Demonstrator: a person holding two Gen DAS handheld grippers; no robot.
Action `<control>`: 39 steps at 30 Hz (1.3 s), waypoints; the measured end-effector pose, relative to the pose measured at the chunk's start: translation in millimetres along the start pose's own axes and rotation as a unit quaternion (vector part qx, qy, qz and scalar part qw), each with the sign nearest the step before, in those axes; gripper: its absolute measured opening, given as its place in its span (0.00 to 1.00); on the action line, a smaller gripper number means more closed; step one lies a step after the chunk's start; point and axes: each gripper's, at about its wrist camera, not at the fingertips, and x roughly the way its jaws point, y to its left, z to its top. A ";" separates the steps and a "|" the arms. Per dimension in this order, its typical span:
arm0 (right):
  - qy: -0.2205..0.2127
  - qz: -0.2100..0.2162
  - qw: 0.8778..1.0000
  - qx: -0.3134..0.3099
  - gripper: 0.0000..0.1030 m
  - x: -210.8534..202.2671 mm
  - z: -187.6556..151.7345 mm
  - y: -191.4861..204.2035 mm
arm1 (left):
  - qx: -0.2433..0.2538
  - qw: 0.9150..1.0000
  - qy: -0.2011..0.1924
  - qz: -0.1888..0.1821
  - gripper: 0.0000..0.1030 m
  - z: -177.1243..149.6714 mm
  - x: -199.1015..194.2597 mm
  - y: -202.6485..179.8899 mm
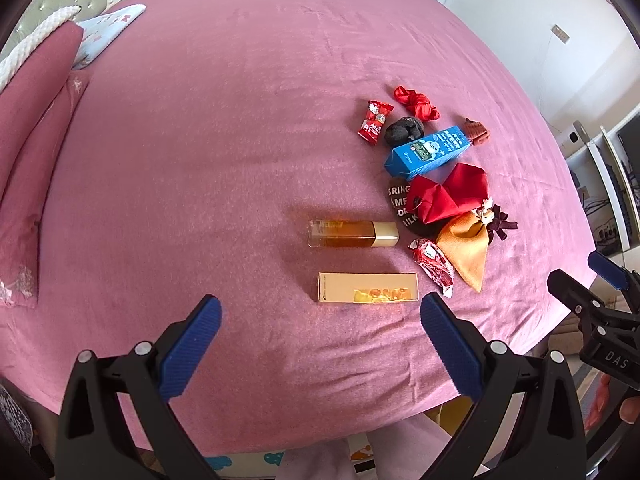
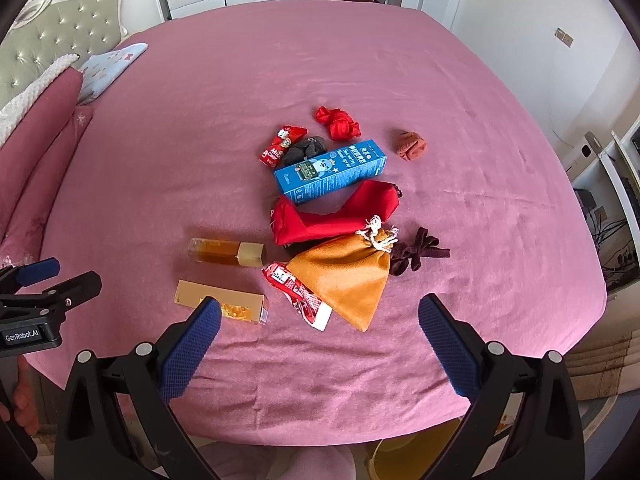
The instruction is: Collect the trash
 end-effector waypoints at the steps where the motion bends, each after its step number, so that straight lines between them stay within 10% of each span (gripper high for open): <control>1: 0.000 -0.002 1.000 0.001 0.92 0.4 0.1 1.1 | 0.005 1.000 0.000 0.000 0.96 1.3 0.5 0.5; 16: 0.018 -0.001 0.999 0.026 0.92 26.8 11.0 -6.3 | 0.102 0.995 0.015 -0.005 0.96 39.4 48.8 -20.1; 34: 0.067 0.013 0.995 0.070 0.92 140.7 60.3 -54.5 | 0.349 0.924 0.154 -0.030 0.89 68.5 210.2 -68.7; 39: 0.075 0.015 0.994 0.073 0.92 161.5 69.7 -55.8 | 0.386 0.901 0.196 -0.038 0.57 63.4 237.5 -73.5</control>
